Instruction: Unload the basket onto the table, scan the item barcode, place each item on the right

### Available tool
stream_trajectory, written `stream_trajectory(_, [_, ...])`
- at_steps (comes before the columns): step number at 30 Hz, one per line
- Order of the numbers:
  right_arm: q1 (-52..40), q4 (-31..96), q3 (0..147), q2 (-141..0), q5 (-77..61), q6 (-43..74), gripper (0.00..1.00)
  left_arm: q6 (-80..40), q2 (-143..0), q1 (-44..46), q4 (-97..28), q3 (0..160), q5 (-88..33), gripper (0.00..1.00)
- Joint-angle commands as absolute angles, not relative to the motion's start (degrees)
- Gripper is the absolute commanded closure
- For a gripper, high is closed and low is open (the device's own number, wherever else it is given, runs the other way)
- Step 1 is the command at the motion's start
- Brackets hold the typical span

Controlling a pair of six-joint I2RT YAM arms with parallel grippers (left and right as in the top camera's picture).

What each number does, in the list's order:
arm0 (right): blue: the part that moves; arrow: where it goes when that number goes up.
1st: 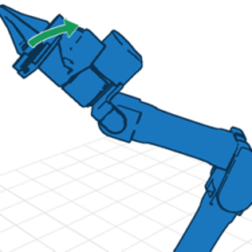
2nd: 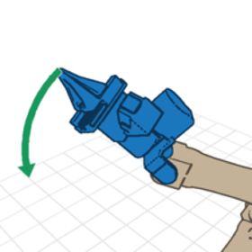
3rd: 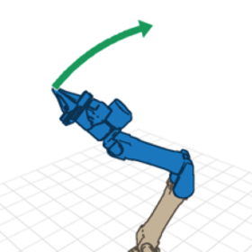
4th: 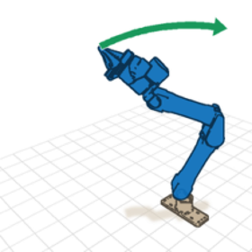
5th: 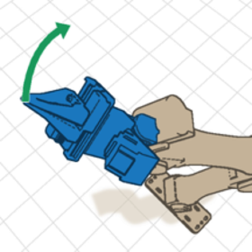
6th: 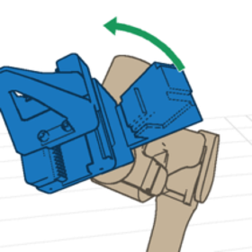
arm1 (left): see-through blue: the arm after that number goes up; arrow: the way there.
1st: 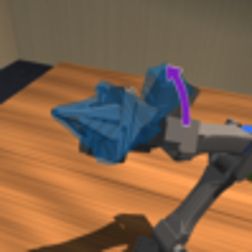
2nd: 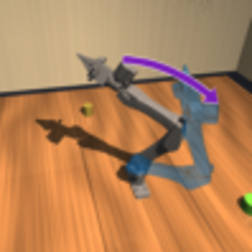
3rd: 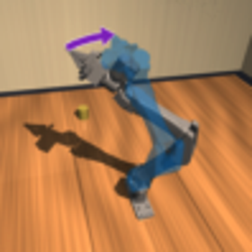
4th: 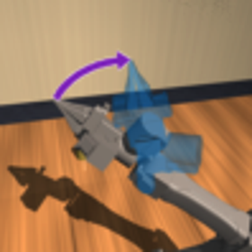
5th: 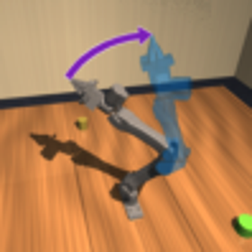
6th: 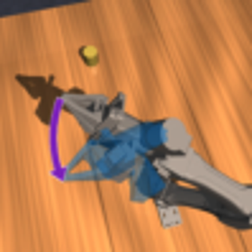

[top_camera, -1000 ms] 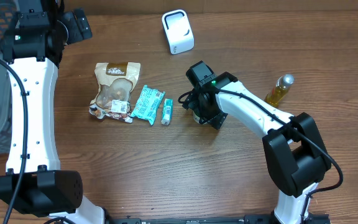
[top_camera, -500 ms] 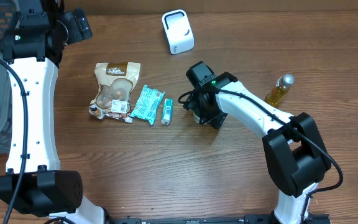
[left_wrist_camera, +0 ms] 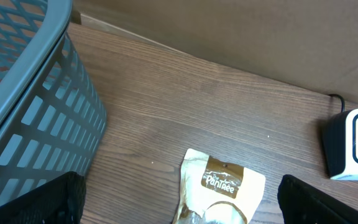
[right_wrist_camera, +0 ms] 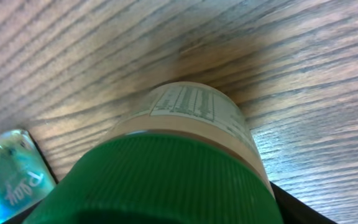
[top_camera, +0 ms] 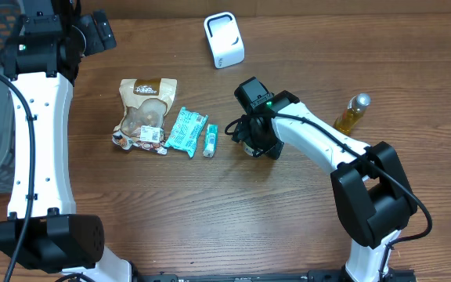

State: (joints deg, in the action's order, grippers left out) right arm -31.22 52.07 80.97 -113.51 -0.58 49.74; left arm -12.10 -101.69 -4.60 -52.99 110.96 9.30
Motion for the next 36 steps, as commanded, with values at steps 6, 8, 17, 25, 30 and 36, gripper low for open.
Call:
stream_trajectory(6, [-31.48,53.06,80.73,-111.57,0.34,34.09,0.31,-12.88,-101.89,-4.82,-52.95,111.44,10.04,0.00])
stream_trajectory(8, [-31.48,53.04,80.73,-111.57,0.34,33.98,0.31,-12.88,-101.89,-4.82,-52.95,111.44,10.04,0.01])
stream_trajectory(17, [-31.44,52.64,80.75,-111.55,0.34,29.91,0.36,-12.88,-101.89,-4.82,-52.95,111.44,10.04,0.01])
stream_trajectory(25, [-31.44,53.54,82.46,-111.53,0.34,29.91,0.38,-12.88,-101.89,-4.80,-52.97,111.44,10.04,0.00])
stream_trajectory(30, [-31.44,54.52,86.37,-111.53,-0.01,26.11,0.43,-12.88,-101.89,-4.82,-52.97,111.44,10.04,0.00])
stream_trajectory(36, [-31.77,55.81,86.50,-111.53,-0.25,16.69,0.46,-12.88,-101.89,-4.82,-52.95,111.44,10.04,0.01])
